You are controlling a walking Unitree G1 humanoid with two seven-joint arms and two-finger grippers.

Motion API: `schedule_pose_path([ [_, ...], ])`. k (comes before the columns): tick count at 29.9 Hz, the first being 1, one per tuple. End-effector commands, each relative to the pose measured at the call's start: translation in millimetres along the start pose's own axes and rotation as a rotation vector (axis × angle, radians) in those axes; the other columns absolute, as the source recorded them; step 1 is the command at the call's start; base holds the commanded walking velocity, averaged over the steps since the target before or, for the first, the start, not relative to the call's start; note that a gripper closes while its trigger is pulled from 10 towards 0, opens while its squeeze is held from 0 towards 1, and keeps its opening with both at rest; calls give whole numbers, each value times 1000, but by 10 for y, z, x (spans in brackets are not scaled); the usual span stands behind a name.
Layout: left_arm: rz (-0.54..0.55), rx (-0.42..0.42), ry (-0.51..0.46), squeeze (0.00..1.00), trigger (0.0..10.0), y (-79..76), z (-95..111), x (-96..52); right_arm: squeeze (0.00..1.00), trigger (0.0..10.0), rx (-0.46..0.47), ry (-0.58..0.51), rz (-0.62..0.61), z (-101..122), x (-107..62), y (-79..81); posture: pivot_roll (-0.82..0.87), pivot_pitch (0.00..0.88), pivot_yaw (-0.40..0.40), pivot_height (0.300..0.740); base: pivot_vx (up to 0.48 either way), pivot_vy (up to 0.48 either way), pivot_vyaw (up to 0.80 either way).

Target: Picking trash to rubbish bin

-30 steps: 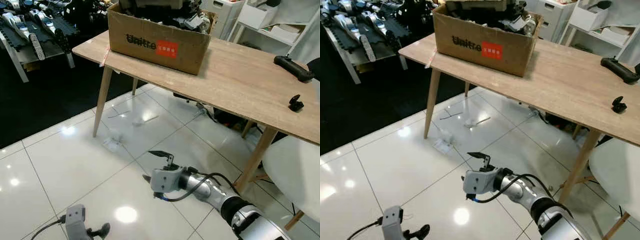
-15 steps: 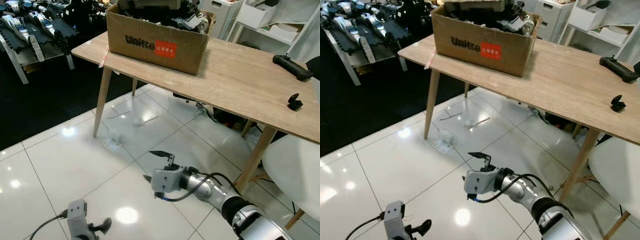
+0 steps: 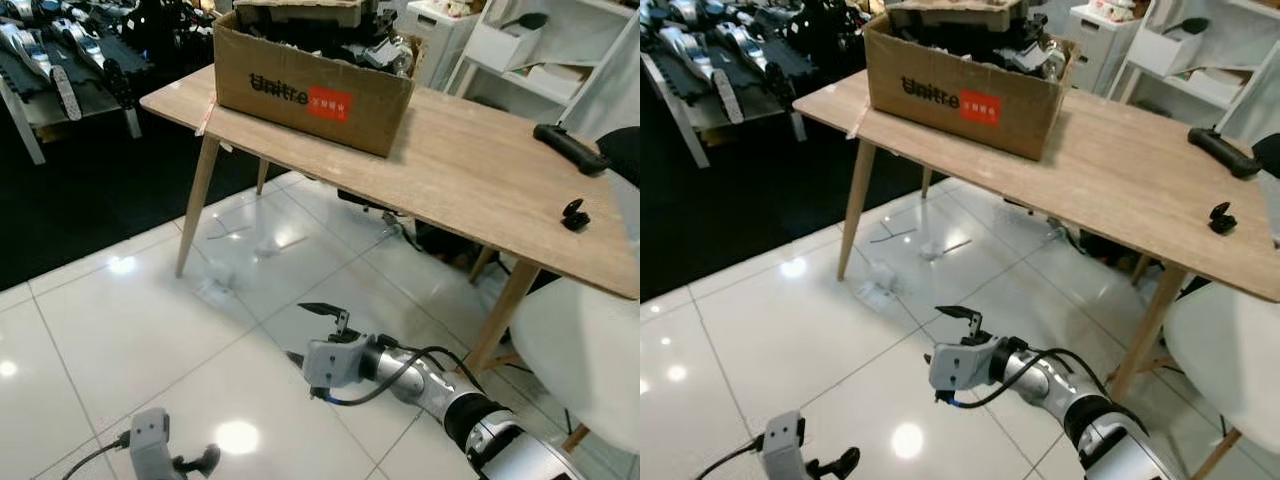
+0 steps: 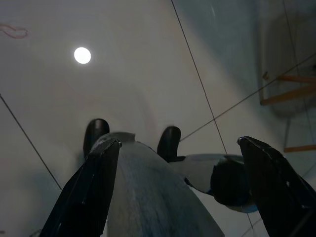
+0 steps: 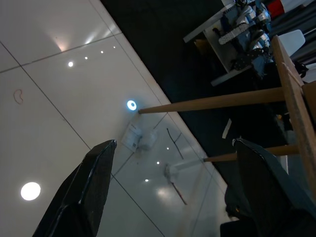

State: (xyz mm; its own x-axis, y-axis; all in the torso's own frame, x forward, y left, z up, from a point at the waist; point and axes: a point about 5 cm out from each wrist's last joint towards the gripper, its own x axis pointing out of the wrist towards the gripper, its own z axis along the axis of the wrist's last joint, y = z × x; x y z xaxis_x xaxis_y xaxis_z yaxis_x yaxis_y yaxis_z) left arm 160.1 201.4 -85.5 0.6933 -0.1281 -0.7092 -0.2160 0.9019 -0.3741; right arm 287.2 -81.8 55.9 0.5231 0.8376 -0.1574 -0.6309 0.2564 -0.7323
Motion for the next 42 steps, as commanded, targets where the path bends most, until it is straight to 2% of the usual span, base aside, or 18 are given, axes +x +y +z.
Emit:
schedule_pose_path([
  [1,7,-20,21,0,10000,-23,-105,-14,0,10000,16,19,1,-52,-67,40,188,63,-160,740,0,0,0],
  [3,18,-37,13,0,10000,0,-119,-30,0,10000,18,17,-2,-53,-76,40,188,70,-154,740,0,0,0],
  [5,20,-35,25,0,10000,29,-152,-52,0,10000,-112,2,-62,-33,-97,29,145,66,-139,740,0,0,0],
  [10,11,-9,54,0,10000,10,-178,-48,0,10000,-151,-10,-124,-36,-151,1,143,58,-132,740,0,0,0],
  [11,4,-8,48,0,10000,-5,-155,-35,0,10000,-228,-18,-162,-22,-164,-19,141,60,-135,740,0,0,0],
  [12,4,-8,48,0,10000,-5,-155,-35,0,10000,-228,-18,-162,-22,-164,-19,141,60,-135,740,0,0,0],
  [13,-1,-8,32,0,10000,-26,-87,-5,0,10000,-400,-51,-257,24,-191,-52,137,61,-134,740,0,0,0],
  [22,-10,-3,23,0,10000,-48,-39,17,0,10000,-537,-42,-274,24,-175,-12,130,64,-119,740,0,0,0],
  [28,-13,1,40,0,10000,-34,-92,-4,0,10000,-348,61,-220,-94,-150,72,123,69,-98,740,0,0,0],
  [29,-12,2,42,0,10000,-29,-98,-9,63,10000,-200,137,-249,-168,-171,68,123,69,-98,740,0,0,0],
  [30,-12,2,42,0,10000,-29,-98,-9,63,10000,-200,137,-249,-168,-171,68,123,69,-98,740,0,0,0],
  [31,-12,3,43,0,10000,-26,-98,-10,102,10000,-59,203,-299,-239,-196,42,133,71,-92,740,0,0,0],
  [33,-9,-3,38,0,10000,-17,-86,-10,0,10000,385,404,-562,-494,-329,-146,142,79,-92,740,0,0,0],
  [34,-9,-3,38,0,10000,-17,-86,-10,0,10000,385,404,-562,-494,-329,-146,142,79,-92,740,0,0,0],
  [36,-8,-7,36,0,10000,-15,-80,-9,0,10000,653,491,-732,-652,-466,-214,141,77,-92,740,0,0,0],
  [38,-8,-7,36,0,10000,-15,-80,-9,0,10000,653,491,-732,-652,-466,-214,141,77,-92,740,0,0,0],
  [41,1,-12,41,0,10000,-20,-97,-8,0,10000,1042,571,-891,-903,-793,-157,145,66,-106,740,0,0,0],
  [42,3,-16,39,0,10000,-27,-104,-7,0,10000,1172,579,-906,-964,-901,-46,147,65,-109,740,0,0,0],
])
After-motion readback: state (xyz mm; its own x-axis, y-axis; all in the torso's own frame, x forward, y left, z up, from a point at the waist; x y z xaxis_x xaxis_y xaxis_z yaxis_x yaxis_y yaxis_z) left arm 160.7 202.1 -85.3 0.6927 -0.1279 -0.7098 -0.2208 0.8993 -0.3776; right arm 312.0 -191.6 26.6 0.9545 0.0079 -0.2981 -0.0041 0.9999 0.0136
